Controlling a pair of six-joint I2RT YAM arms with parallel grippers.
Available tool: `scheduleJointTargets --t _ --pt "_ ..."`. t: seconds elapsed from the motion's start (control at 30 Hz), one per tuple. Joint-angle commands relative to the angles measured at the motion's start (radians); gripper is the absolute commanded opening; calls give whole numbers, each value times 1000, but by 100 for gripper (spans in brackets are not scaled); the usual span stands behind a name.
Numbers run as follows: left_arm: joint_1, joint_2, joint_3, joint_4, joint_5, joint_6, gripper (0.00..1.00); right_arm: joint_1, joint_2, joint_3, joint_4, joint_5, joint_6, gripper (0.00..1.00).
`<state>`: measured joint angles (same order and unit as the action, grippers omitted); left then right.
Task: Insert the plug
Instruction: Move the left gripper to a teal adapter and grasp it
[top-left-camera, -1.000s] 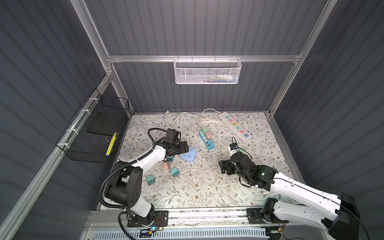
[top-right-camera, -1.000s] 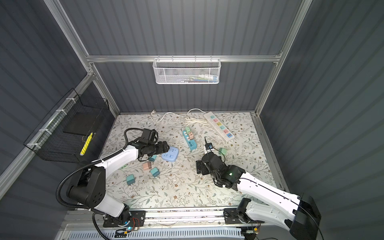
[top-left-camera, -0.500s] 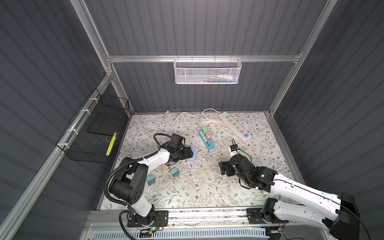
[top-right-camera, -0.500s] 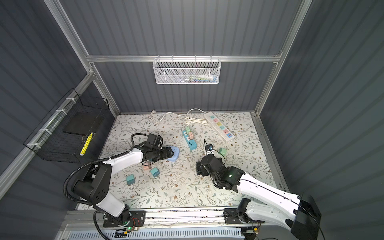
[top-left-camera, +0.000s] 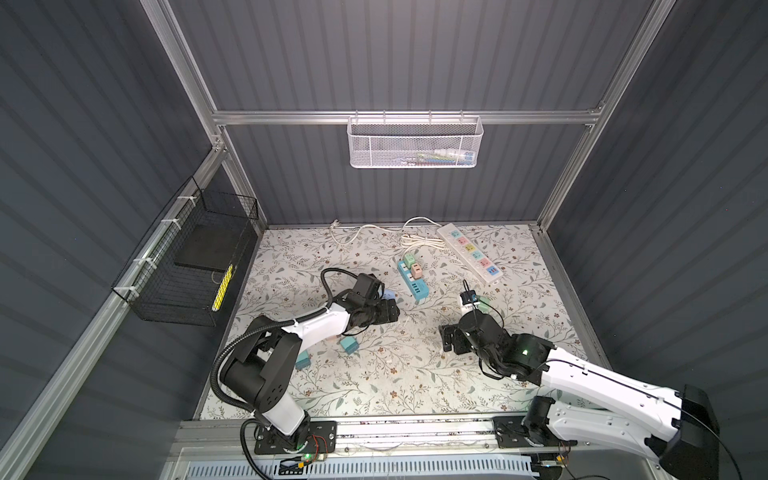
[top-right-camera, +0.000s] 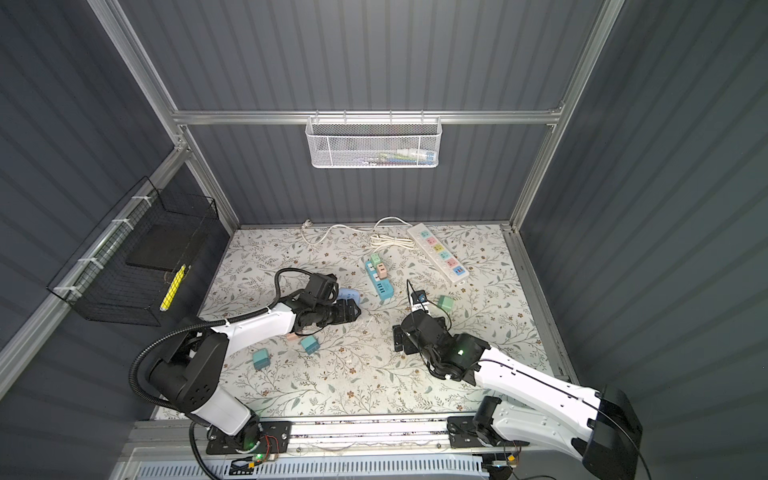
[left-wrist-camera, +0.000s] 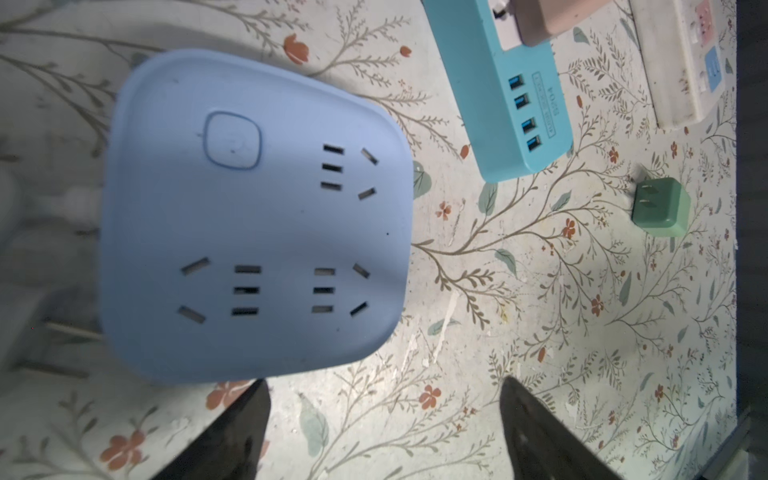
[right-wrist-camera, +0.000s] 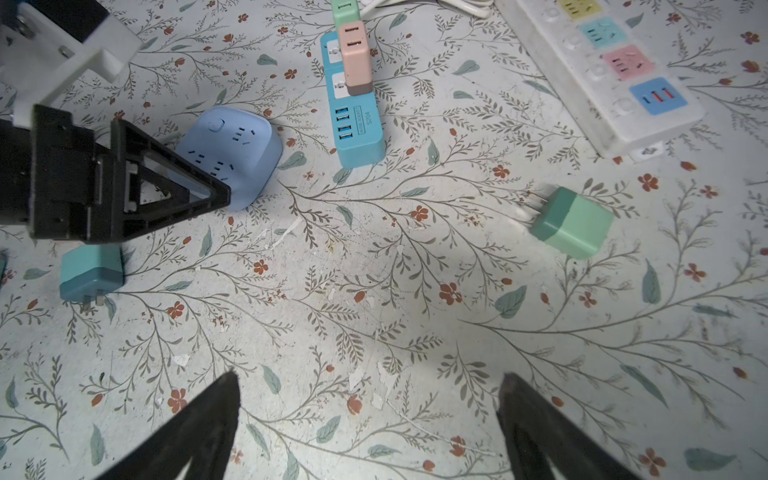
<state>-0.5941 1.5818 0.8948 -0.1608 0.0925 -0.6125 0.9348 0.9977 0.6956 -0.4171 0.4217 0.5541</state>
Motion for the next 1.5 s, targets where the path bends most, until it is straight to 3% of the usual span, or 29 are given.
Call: scheduleJointTargets --t 0.0,0.07,0.17,0.4,0.8,1.47 --pt "5 -145 50 -174 -180 6 88 7 -25 -8 -30 21 14 96" --pt "5 -196 55 -302 -268 -58 88 7 -16 -10 -24 8 6 96" --pt "5 -280 8 -425 -305 -147 89 9 10 -5 -14 -6 -11 96" --pt "5 -405 -87 -584 -297 -231 87 12 57 -5 6 -58 -48 97" --pt "5 -203 -110 -482 -243 -195 77 23 84 -21 69 -83 -28 97" --pt "5 -234 -196 -455 -346 -141 61 32 78 -83 122 -92 2 97"
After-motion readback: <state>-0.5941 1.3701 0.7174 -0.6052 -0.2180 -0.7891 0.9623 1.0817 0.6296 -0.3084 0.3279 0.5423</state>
